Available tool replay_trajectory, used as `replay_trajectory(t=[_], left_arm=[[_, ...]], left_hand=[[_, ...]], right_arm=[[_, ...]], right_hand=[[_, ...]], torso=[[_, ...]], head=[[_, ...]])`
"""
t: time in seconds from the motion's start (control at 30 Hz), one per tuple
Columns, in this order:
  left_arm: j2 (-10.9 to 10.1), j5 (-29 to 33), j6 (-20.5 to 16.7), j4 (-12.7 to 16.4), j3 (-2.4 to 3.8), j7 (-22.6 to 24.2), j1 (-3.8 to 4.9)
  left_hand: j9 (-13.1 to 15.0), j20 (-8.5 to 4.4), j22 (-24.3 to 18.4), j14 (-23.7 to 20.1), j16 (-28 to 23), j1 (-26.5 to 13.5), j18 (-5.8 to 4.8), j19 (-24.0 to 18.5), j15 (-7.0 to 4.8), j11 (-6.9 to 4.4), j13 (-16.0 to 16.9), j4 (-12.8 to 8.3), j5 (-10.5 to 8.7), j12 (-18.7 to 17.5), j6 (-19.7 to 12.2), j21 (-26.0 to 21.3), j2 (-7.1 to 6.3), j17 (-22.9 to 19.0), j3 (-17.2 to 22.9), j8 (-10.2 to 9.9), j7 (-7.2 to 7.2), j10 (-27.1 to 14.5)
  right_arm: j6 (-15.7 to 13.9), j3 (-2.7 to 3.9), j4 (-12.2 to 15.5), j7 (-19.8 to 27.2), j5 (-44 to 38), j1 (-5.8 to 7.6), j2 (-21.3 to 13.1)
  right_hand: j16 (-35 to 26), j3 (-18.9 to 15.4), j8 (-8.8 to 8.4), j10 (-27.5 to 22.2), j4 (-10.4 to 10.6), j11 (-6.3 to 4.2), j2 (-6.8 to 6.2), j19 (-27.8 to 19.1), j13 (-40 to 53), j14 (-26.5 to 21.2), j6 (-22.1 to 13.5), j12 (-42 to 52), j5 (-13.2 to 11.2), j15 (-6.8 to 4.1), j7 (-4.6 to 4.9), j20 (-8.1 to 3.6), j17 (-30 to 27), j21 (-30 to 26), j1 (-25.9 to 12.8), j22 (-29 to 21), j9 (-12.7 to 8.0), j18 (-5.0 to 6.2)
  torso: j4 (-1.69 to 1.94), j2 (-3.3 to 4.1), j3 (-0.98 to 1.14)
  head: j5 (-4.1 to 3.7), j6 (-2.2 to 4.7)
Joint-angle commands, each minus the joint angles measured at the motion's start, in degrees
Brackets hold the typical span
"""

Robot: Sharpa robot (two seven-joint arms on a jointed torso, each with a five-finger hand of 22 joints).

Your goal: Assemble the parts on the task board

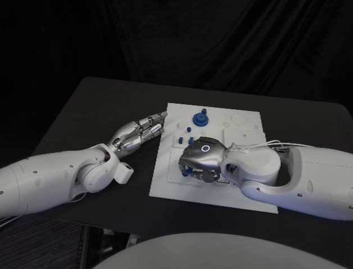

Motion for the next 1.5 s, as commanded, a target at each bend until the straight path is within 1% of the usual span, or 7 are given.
replay_trajectory(t=[0.03,0.27,0.63,1.03,1.23,1.4,1.5], left_arm=[[0.16,0.33,0.67,0.06,0.05,3.4,-0.1],[0.17,0.33,0.64,0.07,0.05,3.35,-0.11],[0.24,0.33,0.68,-0.09,0.05,3.31,-0.13],[-0.19,0.33,0.35,0.25,0.05,3.38,-0.16],[-0.48,0.34,-0.12,0.51,0.05,3.46,-0.17],[-0.54,0.34,-0.82,0.71,0.05,3.78,-0.17],[-0.5,0.34,-1.1,0.83,0.05,3.94,-0.17]], left_hand=[[-0.04,0.01,-0.09,-0.02,-0.38,0.05,0.9,-0.18,0.46,0.09,-0.06,0.13,0.14,-0.19,-0.12,-0.21,0.73,-0.05,0.22,-0.12,0.47,-0.32],[-0.05,0.02,-0.09,-0.02,-0.38,0.06,0.9,-0.18,0.48,0.1,-0.07,0.13,0.14,-0.2,-0.14,-0.21,0.76,-0.05,0.23,-0.12,0.48,-0.34],[-0.04,0.03,-0.09,-0.02,-0.38,0.08,0.9,-0.18,0.5,0.12,-0.07,0.11,0.16,-0.23,-0.12,-0.21,0.78,-0.05,0.24,-0.12,0.5,-0.37],[-0.03,0.03,-0.1,-0.02,-0.38,0.11,0.9,-0.18,0.5,0.12,-0.08,0.09,0.16,-0.25,-0.07,-0.21,0.77,-0.05,0.24,-0.12,0.52,-0.41],[-0.02,0.02,-0.1,-0.02,-0.38,0.12,0.91,-0.18,0.49,0.12,-0.07,0.09,0.16,-0.22,0.0,-0.21,0.76,-0.05,0.24,-0.1,0.52,-0.41],[0.05,-0.1,-0.13,-0.02,-0.38,0.05,0.93,-0.18,0.18,-0.02,-0.03,0.23,-0.01,0.0,0.45,-0.21,0.67,-0.05,0.12,0.0,0.47,-0.36],[0.06,-0.14,-0.14,-0.02,-0.38,0.04,0.93,-0.19,0.08,-0.07,-0.02,0.25,0.03,0.04,0.5,-0.21,0.68,-0.05,0.1,0.02,0.45,-0.35]], right_arm=[[1.29,-0.05,-0.04,-0.76,-0.45,-0.1,0.04],[0.91,-0.05,-0.58,-0.35,0.27,-0.1,0.63],[-0.56,-0.05,-1.17,0.59,1.82,-0.11,1.09],[-8.88,0.01,0.99,1.39,4.4,0.53,-3.81],[-14.23,0.03,3.68,2.09,12.35,4.08,-9.76],[-13.93,-0.02,5.66,0.85,25.49,7.51,-16.63],[-13.25,-0.05,5.96,-0.21,32.36,8.64,-20.62]], right_hand=[[-0.12,0.05,0.18,-0.09,-0.29,-0.08,0.24,-0.39,0.08,-0.37,0.39,-0.3,0.3,0.15,0.24,0.06,0.1,-0.17,0.2,6.4,0.14,-0.19],[-0.63,-0.1,-2.95,-2.11,0.28,0.29,-0.03,-0.9,0.27,-0.78,-5.1,-1.83,-2.71,0.54,0.36,0.4,-0.29,-1.12,-1.47,6.13,-0.28,-0.05],[-1.38,-3.86,-7.83,-11.88,2.31,2.56,-0.59,-2.26,0.51,-2.15,-14.61,-3.74,-9.47,2.28,-2.06,2.02,-1.04,-4.58,-4.2,5.33,-2.4,0.43],[-1.79,-7.96,-7.6,-17.11,3.64,2.96,-0.35,-3.05,1.76,-3.27,-15.17,-1.49,-11.6,2.35,-2.22,2.25,-1.65,-6.55,-3.92,4.96,-3.11,0.76],[-1.31,-8.43,-7.37,-17.51,4.33,2.98,-0.08,-2.7,2.43,-2.96,-14.94,0.32,-10.95,2.72,-1.24,2.47,-1.1,-5.82,-3.25,5.15,-3.28,0.59],[-0.49,-6.8,-5.01,-10.25,5.28,1.36,1.32,-1.85,5.19,-2.11,-10.5,7.91,-5.78,1.58,2.03,1.83,-0.1,-4.38,-1.66,5.48,-2.92,0.57],[-2.05,-6.31,-1.25,-4.35,4.7,-0.14,1.26,-2.22,7.86,-2.73,-4.73,13.5,-5.77,0.35,0.64,0.85,-2.17,-6.06,-0.74,5.06,-1.62,0.87]], torso=[[0.02,0.02,0.01],[0.02,0.04,0.0],[0.05,0.07,-0.03],[0.02,0.08,-0.02],[0.0,0.02,0.04],[0.02,-0.03,0.06],[0.05,-0.08,0.05]], head=[[0.07,-0.01],[0.07,-0.01],[-0.17,-0.01],[-0.68,-0.01],[-1.44,-0.01],[-2.76,-0.01],[-4.2,-0.01]])
